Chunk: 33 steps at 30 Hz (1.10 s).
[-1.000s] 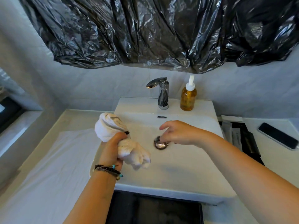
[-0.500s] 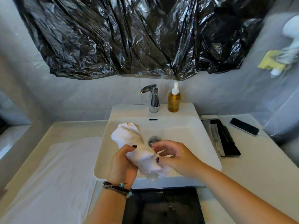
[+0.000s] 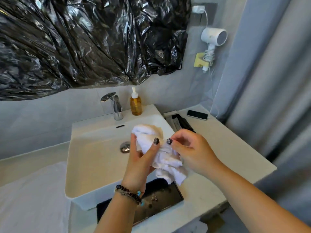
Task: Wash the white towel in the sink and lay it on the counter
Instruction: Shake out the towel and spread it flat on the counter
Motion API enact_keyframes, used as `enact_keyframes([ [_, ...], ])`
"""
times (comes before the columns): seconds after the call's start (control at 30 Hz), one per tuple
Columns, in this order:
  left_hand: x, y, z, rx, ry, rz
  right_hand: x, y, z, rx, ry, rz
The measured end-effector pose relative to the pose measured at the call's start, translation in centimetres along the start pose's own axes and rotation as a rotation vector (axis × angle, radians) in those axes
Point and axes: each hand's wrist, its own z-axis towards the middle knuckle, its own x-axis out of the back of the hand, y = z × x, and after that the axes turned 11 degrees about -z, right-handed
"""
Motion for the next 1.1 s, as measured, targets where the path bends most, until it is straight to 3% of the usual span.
enact_keyframes([
  [0.2, -4.1, -0.8, -1.9, 0.054, -0.251, 0.183, 4.9, 0.8, -2.4, -0.059, 0.278, -0.055],
  [0.33, -7.2, -0.7, -2.2, 0.054, -0.355, 0.307, 7.9, 1.5, -2.4, -0.081, 0.331, -0.017],
  [0.53, -12.1, -3.9, -0.8, -0.08, -0.27, 0.495, 11.8, 4.8, -1.5, -0.155, 0.31, 0.163],
  [0.73, -19.9, -9.8, 1.2, -0.229, -0.117, 0.791, 17.9, 11.4, -1.3, -0.31, 0.181, 0.393],
  [0.87, -25.8, -13.6, 2.1, -0.394, 0.096, 0.69, 23.7, 15.3, -2.5, -0.385, 0.037, 0.54],
  [1.1, -33.7, -15.2, 1.1, -0.225, 0.262, 0.356, 31.9, 19.2, -1.8, -0.278, -0.38, 0.579],
])
